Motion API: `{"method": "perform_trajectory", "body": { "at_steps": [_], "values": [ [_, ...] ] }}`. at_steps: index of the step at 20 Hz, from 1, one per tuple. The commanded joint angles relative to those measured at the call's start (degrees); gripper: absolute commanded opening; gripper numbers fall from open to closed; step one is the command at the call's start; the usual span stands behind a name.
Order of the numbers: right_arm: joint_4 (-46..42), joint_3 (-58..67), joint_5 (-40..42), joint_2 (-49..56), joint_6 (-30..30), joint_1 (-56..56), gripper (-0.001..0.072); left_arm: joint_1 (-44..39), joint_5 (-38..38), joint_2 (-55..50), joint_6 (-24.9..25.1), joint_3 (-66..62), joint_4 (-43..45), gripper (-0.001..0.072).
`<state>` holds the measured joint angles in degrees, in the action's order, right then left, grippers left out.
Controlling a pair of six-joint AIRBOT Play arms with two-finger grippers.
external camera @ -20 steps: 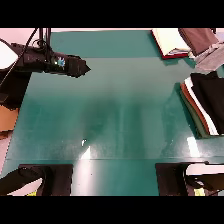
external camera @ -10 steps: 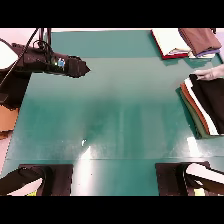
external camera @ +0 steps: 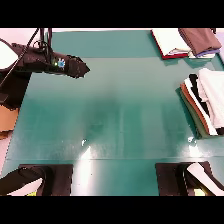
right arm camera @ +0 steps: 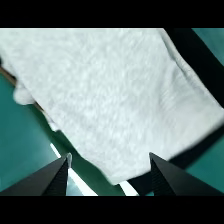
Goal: Fold the shirts.
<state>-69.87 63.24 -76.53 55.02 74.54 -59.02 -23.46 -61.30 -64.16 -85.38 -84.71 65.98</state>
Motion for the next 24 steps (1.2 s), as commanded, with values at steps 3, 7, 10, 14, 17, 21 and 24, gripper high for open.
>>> {"method": "perform_trajectory", "body": {
  "at_steps": [3,7,10,14,17,21,24],
  "values": [
    [3.63,5.79,-1.46,-1.09,3.08,-0.35,0.0574,0.00,0.42,0.00,0.35,0.02,-0.04,0.0021],
    [12.94,13.40,-0.48,-1.09,3.19,15.47,0.0574,0.00,0.57,0.00,0.31,0.02,-0.02,0.0021],
    [12.76,15.69,0.57,-1.09,3.17,31.52,0.0571,0.00,0.92,0.00,0.33,0.00,-0.33,0.0021],
    [10.60,15.61,4.15,-1.09,2.29,49.79,0.0121,0.00,4.74,0.00,0.33,0.00,-0.33,0.0021],
    [3.32,15.61,6.10,-1.09,2.34,59.47,0.0018,0.00,6.93,0.00,0.33,0.00,-0.33,0.0021],
    [-2.14,15.61,6.12,-1.09,2.34,65.77,0.0018,0.00,9.16,0.00,0.33,0.00,-0.33,0.0021],
    [-2.21,15.61,6.08,-1.09,2.34,66.10,0.0018,0.00,9.35,0.00,0.33,0.00,-0.37,0.0021]
  ]
}}
